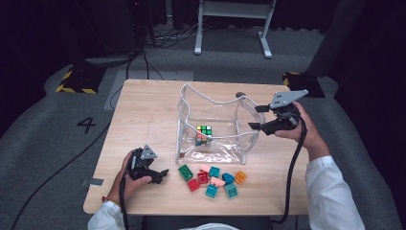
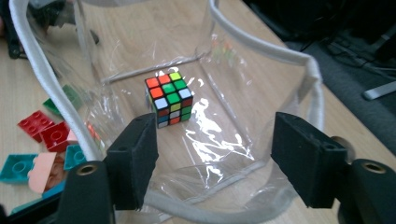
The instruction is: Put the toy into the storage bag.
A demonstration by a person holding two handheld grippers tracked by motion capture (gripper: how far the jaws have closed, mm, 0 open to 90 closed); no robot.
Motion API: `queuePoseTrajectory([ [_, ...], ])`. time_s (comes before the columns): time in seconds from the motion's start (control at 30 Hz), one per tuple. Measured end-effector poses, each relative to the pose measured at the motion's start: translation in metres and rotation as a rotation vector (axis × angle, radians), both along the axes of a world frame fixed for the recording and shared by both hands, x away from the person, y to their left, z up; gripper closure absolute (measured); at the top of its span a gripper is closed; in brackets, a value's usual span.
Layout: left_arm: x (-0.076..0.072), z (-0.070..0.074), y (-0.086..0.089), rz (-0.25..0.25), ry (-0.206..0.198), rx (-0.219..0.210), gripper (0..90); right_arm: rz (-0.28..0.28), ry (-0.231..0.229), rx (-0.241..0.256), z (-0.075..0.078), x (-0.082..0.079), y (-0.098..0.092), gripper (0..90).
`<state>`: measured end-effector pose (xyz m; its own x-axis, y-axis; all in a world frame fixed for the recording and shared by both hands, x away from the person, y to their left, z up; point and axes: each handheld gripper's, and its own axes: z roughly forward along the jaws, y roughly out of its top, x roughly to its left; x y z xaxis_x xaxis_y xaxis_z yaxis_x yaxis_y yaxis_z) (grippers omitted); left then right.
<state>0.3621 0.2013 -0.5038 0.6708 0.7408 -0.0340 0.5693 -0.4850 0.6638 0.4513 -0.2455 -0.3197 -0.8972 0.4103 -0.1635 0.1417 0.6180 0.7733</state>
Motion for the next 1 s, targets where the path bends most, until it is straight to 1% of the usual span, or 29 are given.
queuePoseTrajectory([
  [0.1, 0.0, 0.0, 0.0, -0.001, -0.002, 0.003, 3.8, -0.03, -0.022, 0.035, 0.001, -0.007, -0.008, 31.1],
  [0.17, 0.0, 0.0, 0.0, -0.001, 0.001, 0.002, 3.8, -0.039, -0.03, 0.065, 0.002, -0.012, -0.014, 30.7],
  [0.2, 0.0, 0.0, 0.0, -0.002, 0.0, 0.002, 3.8, -0.043, -0.045, 0.077, 0.003, -0.015, -0.017, 30.6],
  [0.27, 0.0, 0.0, 0.0, 0.0, 0.0, -0.002, 3.8, -0.063, -0.046, 0.101, 0.003, -0.021, -0.022, 30.2],
  [0.37, 0.0, 0.0, 0.0, -0.001, 0.0, -0.001, 3.8, -0.083, -0.063, 0.114, 0.001, -0.032, -0.032, 29.4],
  [0.5, 0.0, 0.0, 0.0, 0.0, 0.0, -0.002, 3.8, -0.09, -0.073, 0.116, -0.004, -0.04, -0.04, 29.0],
  [0.6, 0.0, 0.0, 0.0, -0.001, 0.0, -0.002, 3.8, -0.1, -0.071, 0.132, -0.01, -0.047, -0.046, 29.0],
  [0.67, 0.0, 0.0, 0.0, 0.001, 0.001, -0.001, 3.8, -0.098, -0.072, 0.135, -0.017, -0.051, -0.049, 29.0],
  [0.7, 0.0, 0.0, 0.0, 0.0, 0.001, -0.001, 3.8, -0.104, -0.074, 0.127, -0.019, -0.053, -0.051, 29.2],
  [0.73, 0.0, 0.0, 0.0, -0.001, 0.0, -0.002, 3.8, -0.121, -0.064, 0.126, -0.026, -0.056, -0.053, 29.7],
  [0.77, 0.0, 0.0, 0.0, 0.0, 0.0, -0.002, 3.8, -0.123, -0.053, 0.129, -0.03, -0.057, -0.055, 30.2],
  [0.8, 0.0, 0.0, 0.0, 0.0, -0.001, 0.0, 3.8, -0.123, -0.053, 0.129, -0.03, -0.057, -0.055, 30.2],
  [0.9, 0.0, 0.0, 0.0, 0.0, -0.002, 0.0, 3.8, -0.126, -0.038, 0.11, -0.044, -0.061, -0.058, 31.2],
  [0.93, 0.0, 0.0, 0.0, -0.002, -0.002, 0.002, 3.8, -0.126, -0.036, 0.098, -0.05, -0.062, -0.059, 31.5],
  [0.97, 0.0, 0.0, 0.0, -0.002, -0.001, 0.005, 3.8, -0.127, -0.025, 0.093, -0.058, -0.064, -0.06, 32.2],
  [1.0, 0.0, 0.0, 0.0, 0.0, -0.002, 0.001, 3.8, -0.127, -0.025, 0.093, -0.058, -0.064, -0.06, 32.2],
])
